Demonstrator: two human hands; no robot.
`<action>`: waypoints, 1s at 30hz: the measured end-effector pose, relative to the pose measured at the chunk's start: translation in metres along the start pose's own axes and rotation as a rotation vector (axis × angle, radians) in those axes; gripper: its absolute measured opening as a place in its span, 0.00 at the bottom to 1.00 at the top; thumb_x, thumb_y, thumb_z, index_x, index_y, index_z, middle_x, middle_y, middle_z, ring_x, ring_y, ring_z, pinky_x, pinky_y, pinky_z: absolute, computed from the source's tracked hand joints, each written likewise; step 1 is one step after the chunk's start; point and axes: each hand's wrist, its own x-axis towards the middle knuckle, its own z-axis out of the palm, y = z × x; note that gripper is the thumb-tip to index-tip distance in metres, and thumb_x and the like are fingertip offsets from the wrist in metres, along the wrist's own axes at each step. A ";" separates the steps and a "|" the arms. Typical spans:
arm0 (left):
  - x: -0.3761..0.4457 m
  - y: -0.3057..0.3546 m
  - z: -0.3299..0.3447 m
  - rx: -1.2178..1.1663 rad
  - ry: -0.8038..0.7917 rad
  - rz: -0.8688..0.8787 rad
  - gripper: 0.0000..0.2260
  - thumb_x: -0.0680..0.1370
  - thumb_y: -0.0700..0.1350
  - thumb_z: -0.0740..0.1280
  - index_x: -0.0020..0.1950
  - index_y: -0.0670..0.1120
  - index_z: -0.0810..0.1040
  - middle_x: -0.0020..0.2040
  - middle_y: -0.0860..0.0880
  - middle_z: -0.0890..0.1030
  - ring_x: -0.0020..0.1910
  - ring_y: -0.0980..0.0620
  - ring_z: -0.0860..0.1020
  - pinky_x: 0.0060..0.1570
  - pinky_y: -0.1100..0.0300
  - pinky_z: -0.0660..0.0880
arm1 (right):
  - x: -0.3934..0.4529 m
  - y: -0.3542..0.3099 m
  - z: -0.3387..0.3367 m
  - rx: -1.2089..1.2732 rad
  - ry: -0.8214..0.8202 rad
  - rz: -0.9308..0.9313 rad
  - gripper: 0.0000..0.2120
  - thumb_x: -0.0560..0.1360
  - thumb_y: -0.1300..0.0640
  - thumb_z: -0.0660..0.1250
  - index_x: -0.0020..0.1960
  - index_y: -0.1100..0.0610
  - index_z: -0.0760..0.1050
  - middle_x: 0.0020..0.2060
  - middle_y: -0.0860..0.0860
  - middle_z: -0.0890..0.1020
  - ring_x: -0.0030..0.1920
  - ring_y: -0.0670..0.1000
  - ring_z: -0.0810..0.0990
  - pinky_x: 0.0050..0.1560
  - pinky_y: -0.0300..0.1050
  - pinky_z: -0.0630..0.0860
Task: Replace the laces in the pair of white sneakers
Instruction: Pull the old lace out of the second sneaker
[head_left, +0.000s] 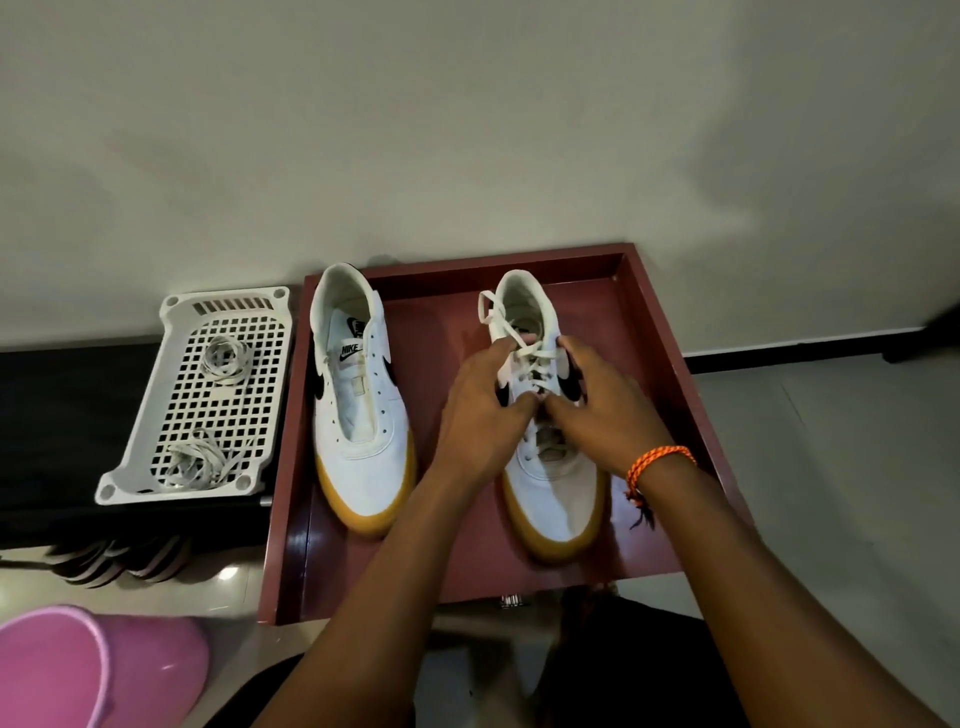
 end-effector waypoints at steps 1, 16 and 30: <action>-0.002 0.000 -0.005 -0.009 0.032 -0.012 0.29 0.71 0.57 0.70 0.74 0.61 0.75 0.70 0.55 0.79 0.69 0.52 0.79 0.67 0.43 0.78 | 0.000 -0.002 0.006 0.005 0.010 -0.005 0.30 0.78 0.47 0.71 0.78 0.39 0.66 0.64 0.44 0.83 0.61 0.49 0.83 0.60 0.50 0.81; 0.000 0.040 -0.042 -0.701 0.297 -0.118 0.11 0.82 0.48 0.72 0.63 0.46 0.85 0.63 0.52 0.83 0.58 0.54 0.81 0.60 0.59 0.76 | 0.014 -0.032 -0.013 0.676 0.157 -0.087 0.07 0.73 0.61 0.73 0.36 0.59 0.82 0.58 0.53 0.82 0.57 0.44 0.80 0.58 0.43 0.73; 0.008 0.031 -0.044 -0.527 0.424 -0.327 0.05 0.85 0.39 0.64 0.59 0.47 0.72 0.49 0.48 0.74 0.43 0.51 0.76 0.57 0.41 0.83 | 0.013 -0.026 -0.070 1.415 0.152 -0.062 0.11 0.84 0.52 0.60 0.44 0.53 0.72 0.36 0.48 0.70 0.27 0.45 0.62 0.27 0.38 0.60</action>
